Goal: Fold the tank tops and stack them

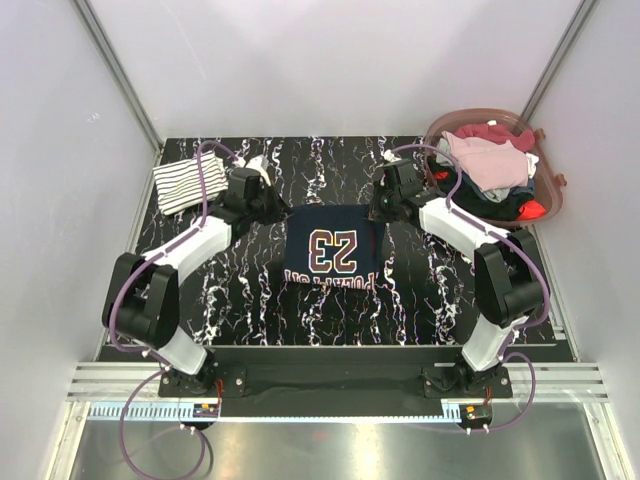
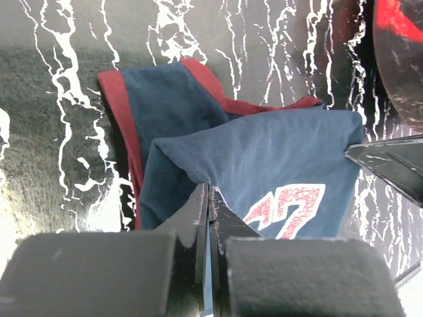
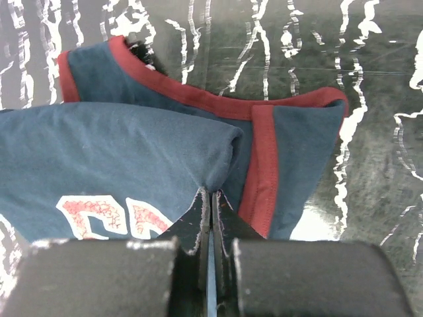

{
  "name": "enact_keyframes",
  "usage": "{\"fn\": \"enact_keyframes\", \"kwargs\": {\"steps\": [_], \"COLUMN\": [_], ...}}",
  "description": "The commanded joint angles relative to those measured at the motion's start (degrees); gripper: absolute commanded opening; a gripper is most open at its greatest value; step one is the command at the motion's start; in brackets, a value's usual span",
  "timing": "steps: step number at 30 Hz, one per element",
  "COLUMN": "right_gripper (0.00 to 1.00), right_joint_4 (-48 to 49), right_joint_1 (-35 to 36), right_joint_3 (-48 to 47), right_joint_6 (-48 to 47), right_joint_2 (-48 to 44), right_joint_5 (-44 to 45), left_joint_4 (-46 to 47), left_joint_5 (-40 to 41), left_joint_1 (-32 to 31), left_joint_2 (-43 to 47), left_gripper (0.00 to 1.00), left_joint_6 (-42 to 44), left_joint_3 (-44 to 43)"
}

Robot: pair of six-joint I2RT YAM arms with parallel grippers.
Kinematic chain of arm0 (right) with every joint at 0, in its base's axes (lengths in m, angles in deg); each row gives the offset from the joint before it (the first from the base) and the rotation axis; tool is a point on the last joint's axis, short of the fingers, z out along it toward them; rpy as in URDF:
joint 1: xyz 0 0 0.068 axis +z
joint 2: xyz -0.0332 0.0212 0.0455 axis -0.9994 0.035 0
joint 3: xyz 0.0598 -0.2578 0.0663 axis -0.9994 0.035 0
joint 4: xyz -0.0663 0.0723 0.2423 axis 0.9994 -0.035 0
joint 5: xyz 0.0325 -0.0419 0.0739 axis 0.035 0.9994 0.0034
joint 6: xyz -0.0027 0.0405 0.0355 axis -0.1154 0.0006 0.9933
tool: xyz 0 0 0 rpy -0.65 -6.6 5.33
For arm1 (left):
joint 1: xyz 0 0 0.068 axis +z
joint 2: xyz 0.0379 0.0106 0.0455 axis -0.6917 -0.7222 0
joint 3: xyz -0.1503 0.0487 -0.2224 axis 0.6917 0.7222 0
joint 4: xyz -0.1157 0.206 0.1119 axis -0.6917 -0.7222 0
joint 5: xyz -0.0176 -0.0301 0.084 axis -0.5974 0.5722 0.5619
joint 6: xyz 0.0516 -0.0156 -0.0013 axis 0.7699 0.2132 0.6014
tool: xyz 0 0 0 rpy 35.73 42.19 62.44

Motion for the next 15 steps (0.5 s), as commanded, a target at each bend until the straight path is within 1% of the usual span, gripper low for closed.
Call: {"fn": "enact_keyframes", "kwargs": {"steps": [1, 5, 7, 8, 11, 12, 13, 15], "right_gripper": [0.0, 0.0, 0.0, 0.0, 0.0, 0.0, 0.0, 0.0], "right_joint_4": [2.47, 2.65, 3.35, 4.74, 7.74, 7.83, 7.66, 8.88], "right_joint_1": [-0.39, -0.65, -1.09, -1.18, -2.14, -2.24, -2.41, -2.85], "right_joint_3": [1.52, 1.52, 1.69, 2.65, 4.33, 4.25, 4.25, 5.12], "right_joint_6": [0.57, 1.45, 2.15, 2.59, 3.47, 3.74, 4.35, 3.48], "right_joint_2": [-1.81, -0.23, 0.04, -0.05, 0.12, 0.47, 1.52, 2.14], "right_joint_5": [4.53, 10.67, 12.61, 15.23, 18.49, 19.29, 20.17, 18.35], "left_joint_4": [4.02, 7.44, 11.13, 12.8, 22.01, 23.17, 23.62, 27.04], "left_joint_5": [1.12, 0.6, 0.16, 0.15, -0.55, -2.9, -3.53, -5.46], "left_joint_1": [0.3, 0.3, 0.3, 0.3, 0.3, 0.3, 0.3, 0.3], "left_joint_2": [-1.82, -7.18, -8.85, -10.51, -14.2, -15.35, -16.49, -17.3], "left_gripper": [0.0, 0.0, 0.0, 0.0, 0.0, 0.0, 0.0, 0.0], "left_joint_6": [1.52, 1.79, 2.14, 2.14, 1.96, 1.35, 1.17, -0.57], "left_joint_3": [-2.45, -5.0, -5.88, -5.97, -5.97, -7.02, -7.64, -6.6]}}
